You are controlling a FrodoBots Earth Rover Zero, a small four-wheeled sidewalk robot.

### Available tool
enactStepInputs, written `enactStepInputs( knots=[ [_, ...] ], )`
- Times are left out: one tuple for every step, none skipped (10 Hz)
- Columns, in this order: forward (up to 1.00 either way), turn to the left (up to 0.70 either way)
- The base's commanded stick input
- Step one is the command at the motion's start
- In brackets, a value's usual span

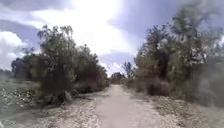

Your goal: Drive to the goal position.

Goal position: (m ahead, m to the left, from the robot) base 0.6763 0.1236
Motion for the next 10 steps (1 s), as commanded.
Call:
enactStepInputs(
  knots=[
    [0.70, 0.10],
    [0.70, 0.35],
    [0.70, 0.35],
    [0.70, 0.35],
    [0.70, 0.04],
    [0.70, 0.00],
    [0.70, 0.00],
    [0.70, 0.00],
    [0.70, 0.00],
    [0.70, 0.00]
  ],
)
